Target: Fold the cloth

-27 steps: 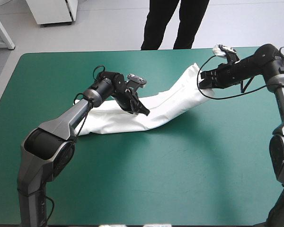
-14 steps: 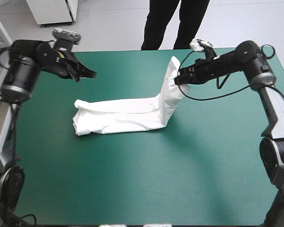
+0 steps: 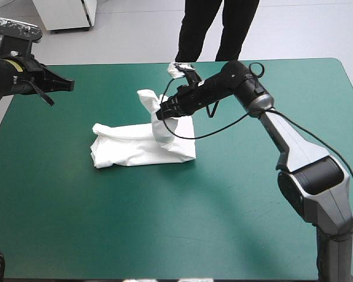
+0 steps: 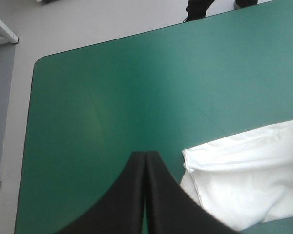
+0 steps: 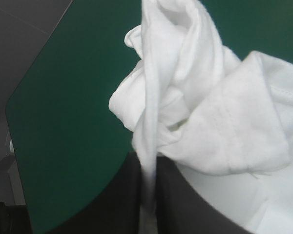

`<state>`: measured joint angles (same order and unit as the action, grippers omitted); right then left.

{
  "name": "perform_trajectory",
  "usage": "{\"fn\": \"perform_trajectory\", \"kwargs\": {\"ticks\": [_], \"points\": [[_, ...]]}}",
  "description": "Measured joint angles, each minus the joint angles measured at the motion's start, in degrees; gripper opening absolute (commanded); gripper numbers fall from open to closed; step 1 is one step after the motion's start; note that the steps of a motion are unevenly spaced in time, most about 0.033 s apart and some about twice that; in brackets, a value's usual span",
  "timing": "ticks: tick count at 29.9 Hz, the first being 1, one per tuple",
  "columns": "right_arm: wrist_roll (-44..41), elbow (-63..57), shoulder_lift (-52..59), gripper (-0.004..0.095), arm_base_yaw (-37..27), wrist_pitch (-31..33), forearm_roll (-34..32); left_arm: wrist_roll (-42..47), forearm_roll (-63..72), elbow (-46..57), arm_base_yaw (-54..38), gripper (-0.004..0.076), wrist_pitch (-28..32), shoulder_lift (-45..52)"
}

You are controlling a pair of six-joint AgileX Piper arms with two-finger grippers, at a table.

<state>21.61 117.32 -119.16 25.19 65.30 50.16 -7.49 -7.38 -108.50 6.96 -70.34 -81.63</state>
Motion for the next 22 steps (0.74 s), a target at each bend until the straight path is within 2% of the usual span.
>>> {"fn": "perform_trajectory", "kwargs": {"ticks": [13,17,22], "points": [[-0.62,12.09,-13.2,0.0006,6.65,-2.57,1.13,0.43,-0.34,0.0,0.0,-0.0009,-1.46,0.8],[0.95,15.24,-14.91,0.0143,7.77,-2.5,2.41,0.43,-0.34,0.0,0.0,-0.0009,-1.46,0.8],[1.56,17.41,-15.31,0.0386,7.82,-2.28,3.17,0.49,-0.34,0.0,0.0,-0.0009,-1.46,0.8]]}}
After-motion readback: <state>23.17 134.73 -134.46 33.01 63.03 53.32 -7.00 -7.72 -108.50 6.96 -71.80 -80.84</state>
